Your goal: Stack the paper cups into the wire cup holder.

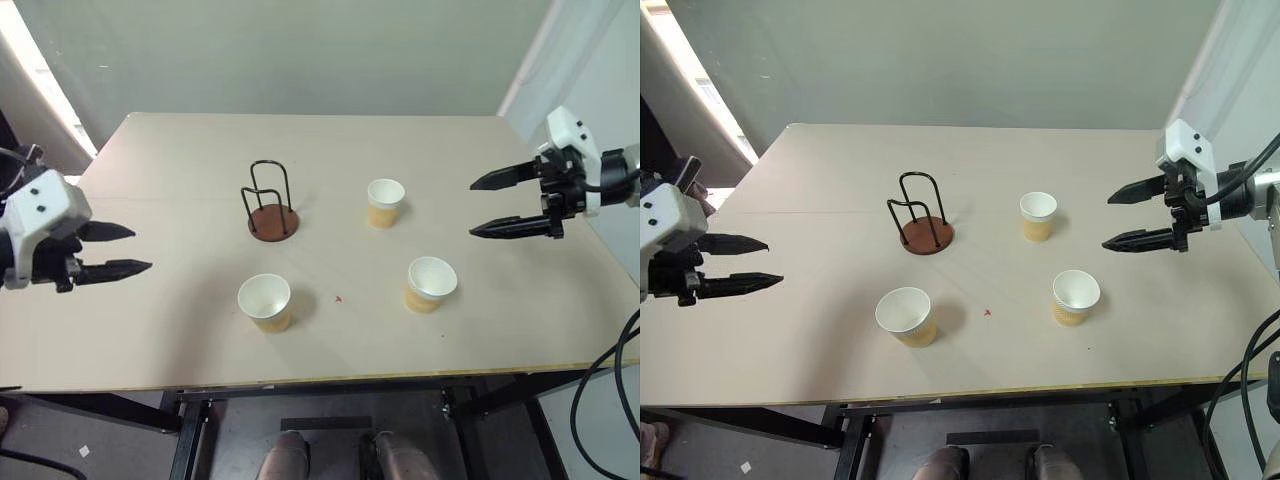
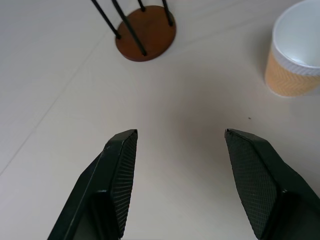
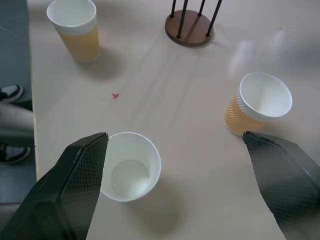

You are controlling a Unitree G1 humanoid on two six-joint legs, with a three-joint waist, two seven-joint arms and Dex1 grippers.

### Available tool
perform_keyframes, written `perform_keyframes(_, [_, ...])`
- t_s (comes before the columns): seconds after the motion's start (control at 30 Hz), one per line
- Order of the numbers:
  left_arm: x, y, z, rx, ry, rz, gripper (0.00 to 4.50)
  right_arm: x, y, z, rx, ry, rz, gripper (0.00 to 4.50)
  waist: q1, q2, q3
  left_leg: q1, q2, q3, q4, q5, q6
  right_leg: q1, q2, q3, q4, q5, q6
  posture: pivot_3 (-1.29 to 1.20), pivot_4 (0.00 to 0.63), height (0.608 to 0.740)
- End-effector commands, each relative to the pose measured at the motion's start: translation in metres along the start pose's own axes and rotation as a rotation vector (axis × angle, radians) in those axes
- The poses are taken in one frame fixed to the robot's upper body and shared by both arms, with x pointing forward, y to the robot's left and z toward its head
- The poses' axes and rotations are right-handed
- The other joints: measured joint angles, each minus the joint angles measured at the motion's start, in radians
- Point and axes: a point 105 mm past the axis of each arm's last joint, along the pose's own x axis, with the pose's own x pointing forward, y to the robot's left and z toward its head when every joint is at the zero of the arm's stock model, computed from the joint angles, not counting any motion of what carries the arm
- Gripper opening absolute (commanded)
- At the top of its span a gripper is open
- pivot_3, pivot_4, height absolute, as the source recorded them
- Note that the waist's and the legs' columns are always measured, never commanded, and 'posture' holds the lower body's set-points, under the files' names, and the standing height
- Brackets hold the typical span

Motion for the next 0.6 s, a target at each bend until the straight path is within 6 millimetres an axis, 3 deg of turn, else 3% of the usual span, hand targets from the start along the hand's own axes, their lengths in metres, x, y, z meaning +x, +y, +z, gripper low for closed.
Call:
perform_keyframes(0.03, [0.0,-0.003,0.006,0.017,-0.018,-0.017,2.97,-0.012,0.003,0.013,-0.036,-0.031,-0.025,4.5,0.0,0.0,0.0,0.0,0.0,0.0,0.0,0.0,0.0,0.0,0.0,0.0,0.0,0.0,0.0,0.0,0.15,0.74])
perform_keyframes(0.27, [0.011,0.01,0.014,0.028,-0.073,0.044,2.97,-0.015,0.003,0.018,-0.039,-0.051,-0.047,4.5,0.003,0.0,0.0,0.001,0.0,0.0,0.0,0.001,0.0,0.001,0.0,0.0,0.0,0.001,0.001,0.0,0.15,0.74])
perform_keyframes(0.37, [0.046,0.031,0.008,-0.001,-0.087,0.182,2.97,-0.014,0.001,0.025,-0.05,-0.084,-0.08,4.5,0.009,0.002,-0.001,0.003,0.0,0.0,0.0,0.001,0.001,0.004,-0.001,0.0,0.0,0.001,0.001,0.0,0.15,0.74])
perform_keyframes(0.47, [0.072,0.034,0.0,-0.022,-0.078,0.195,2.97,-0.013,0.006,0.035,-0.057,-0.122,-0.077,4.5,0.007,0.002,-0.001,0.005,0.0,0.001,0.001,0.002,0.003,0.006,-0.002,0.0,0.0,-0.002,-0.003,0.0,0.15,0.74])
perform_keyframes(0.6, [0.114,0.038,0.008,-0.141,-0.162,0.203,2.97,-0.008,0.008,0.054,-0.062,-0.201,-0.105,4.5,0.006,0.002,0.0,0.004,-0.001,0.001,0.001,0.003,0.003,0.006,-0.002,0.0,-0.001,0.003,0.004,0.0,0.15,0.74])
